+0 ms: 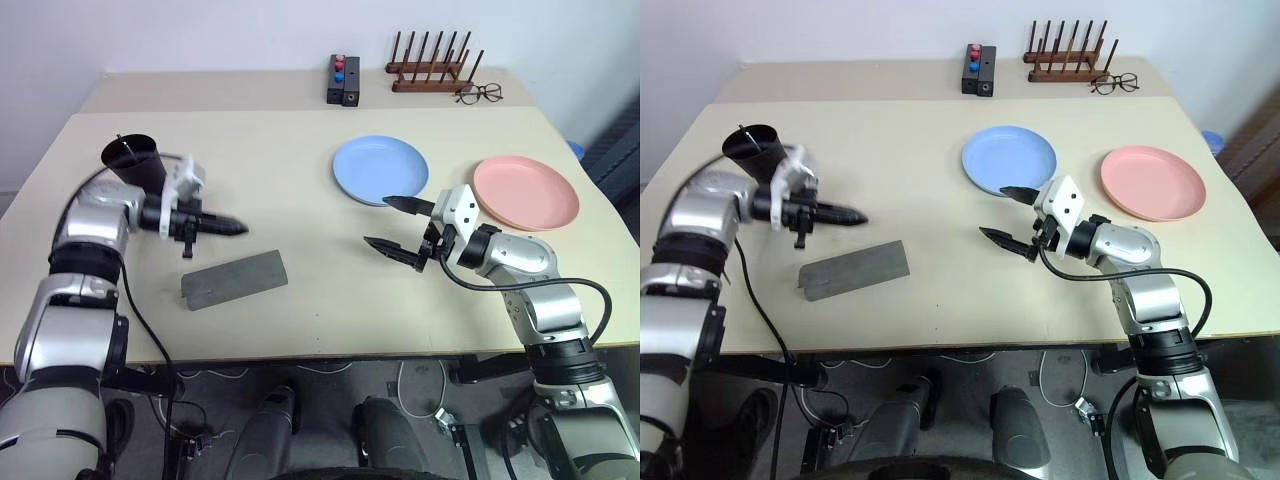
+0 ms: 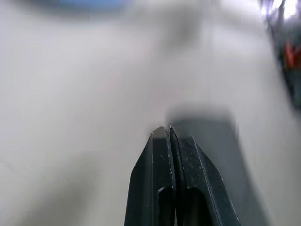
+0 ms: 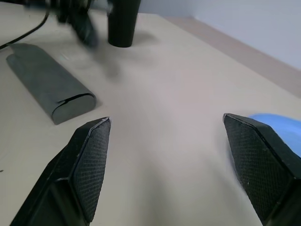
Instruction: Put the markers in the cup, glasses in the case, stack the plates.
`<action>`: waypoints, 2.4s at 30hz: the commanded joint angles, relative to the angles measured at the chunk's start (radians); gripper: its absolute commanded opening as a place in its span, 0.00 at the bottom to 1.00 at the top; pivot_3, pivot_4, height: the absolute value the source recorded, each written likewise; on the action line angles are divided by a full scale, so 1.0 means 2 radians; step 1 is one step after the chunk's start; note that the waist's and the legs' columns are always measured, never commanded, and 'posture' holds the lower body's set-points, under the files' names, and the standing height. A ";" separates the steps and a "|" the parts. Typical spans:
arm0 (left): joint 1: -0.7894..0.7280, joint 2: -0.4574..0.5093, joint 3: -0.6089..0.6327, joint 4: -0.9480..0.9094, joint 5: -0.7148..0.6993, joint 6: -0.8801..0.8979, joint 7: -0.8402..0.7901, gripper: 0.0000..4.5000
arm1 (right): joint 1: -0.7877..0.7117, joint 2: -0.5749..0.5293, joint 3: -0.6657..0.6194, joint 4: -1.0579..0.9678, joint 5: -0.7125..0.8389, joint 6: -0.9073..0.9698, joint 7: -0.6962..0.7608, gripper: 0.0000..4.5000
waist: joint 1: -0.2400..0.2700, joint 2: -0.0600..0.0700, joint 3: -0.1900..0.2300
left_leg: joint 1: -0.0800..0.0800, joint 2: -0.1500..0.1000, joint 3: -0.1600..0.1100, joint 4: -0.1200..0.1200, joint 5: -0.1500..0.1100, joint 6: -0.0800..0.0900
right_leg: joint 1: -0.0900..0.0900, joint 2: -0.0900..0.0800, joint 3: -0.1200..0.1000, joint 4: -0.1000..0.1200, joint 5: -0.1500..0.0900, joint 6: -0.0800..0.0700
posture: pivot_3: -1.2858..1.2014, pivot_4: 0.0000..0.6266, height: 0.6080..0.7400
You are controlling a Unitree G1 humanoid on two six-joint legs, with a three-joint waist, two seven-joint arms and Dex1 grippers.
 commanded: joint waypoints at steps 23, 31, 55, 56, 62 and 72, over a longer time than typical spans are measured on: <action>0.103 -0.060 0.077 -0.261 -0.102 0.135 0.135 1.00 | -0.190 -0.076 -0.013 0.416 -0.194 0.077 -0.190 0.81 | -0.003 0.001 0.000 | 0.001 0.000 0.003 -0.002 0.000 0.000 | 0.000 0.000 0.003 0.000 0.000 0.000 | 0.52 0.24 0.99; 0.108 -0.061 0.076 -0.265 -0.099 0.122 0.141 1.00 | -0.197 -0.072 -0.017 0.420 -0.190 0.080 -0.187 0.01 | 0.000 0.001 0.000 | 0.001 0.000 0.003 -0.002 0.000 0.000 | 0.000 0.000 0.003 0.000 0.000 0.000 | 0.52 0.24 0.99; 0.201 -0.057 0.132 -0.324 -0.103 0.071 0.275 1.00 | -0.206 0.089 0.068 0.142 -0.147 0.059 -0.124 0.01 | -0.005 0.001 0.000 | 0.001 0.000 0.002 -0.004 0.001 -0.001 | -0.001 0.000 0.003 0.000 0.000 0.000 | 0.52 0.24 0.99; 0.203 -0.057 0.134 -0.329 -0.106 0.074 0.278 1.00 | -0.206 0.092 0.071 0.144 -0.147 0.060 -0.119 0.01 | -0.005 0.001 0.000 | 0.001 0.000 0.002 -0.004 0.001 -0.001 | -0.001 0.000 0.003 0.000 0.000 0.000 | 0.52 0.24 0.99; 0.222 -0.055 0.136 -0.356 -0.117 0.083 0.288 1.00 | -0.225 0.092 0.081 0.216 -0.180 0.034 -0.131 0.01 | -0.003 0.001 0.000 | 0.001 0.000 0.002 -0.004 0.001 -0.001 | -0.001 0.000 0.003 0.000 0.000 0.000 | 0.52 0.24 0.99; 0.226 -0.057 0.133 -0.364 -0.117 0.080 0.292 1.00 | -0.248 0.105 0.063 0.285 -0.192 -0.003 -0.163 0.52 | -0.002 0.001 0.000 | 0.002 0.000 0.002 -0.005 0.001 -0.002 | -0.002 0.000 0.003 0.000 0.000 0.000 | 0.52 0.24 0.99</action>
